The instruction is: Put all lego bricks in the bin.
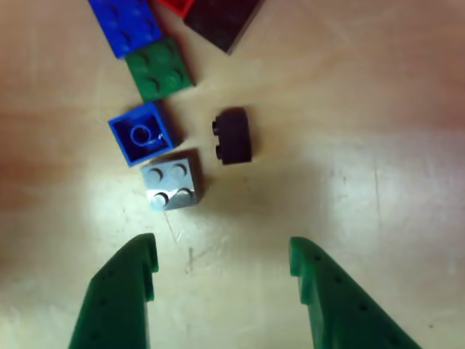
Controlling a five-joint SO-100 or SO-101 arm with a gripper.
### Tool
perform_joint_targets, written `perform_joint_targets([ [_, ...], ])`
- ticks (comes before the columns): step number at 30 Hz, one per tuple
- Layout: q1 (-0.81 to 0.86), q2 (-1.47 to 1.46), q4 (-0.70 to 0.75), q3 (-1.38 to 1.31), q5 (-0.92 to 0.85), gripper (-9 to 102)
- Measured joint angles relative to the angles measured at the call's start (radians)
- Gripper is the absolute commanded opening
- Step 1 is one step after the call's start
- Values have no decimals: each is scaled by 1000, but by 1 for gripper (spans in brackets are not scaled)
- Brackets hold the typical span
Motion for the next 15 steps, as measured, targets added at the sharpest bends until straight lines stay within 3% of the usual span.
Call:
perform_joint_targets([
  [15,-95,-264,-186,-34,23,16],
])
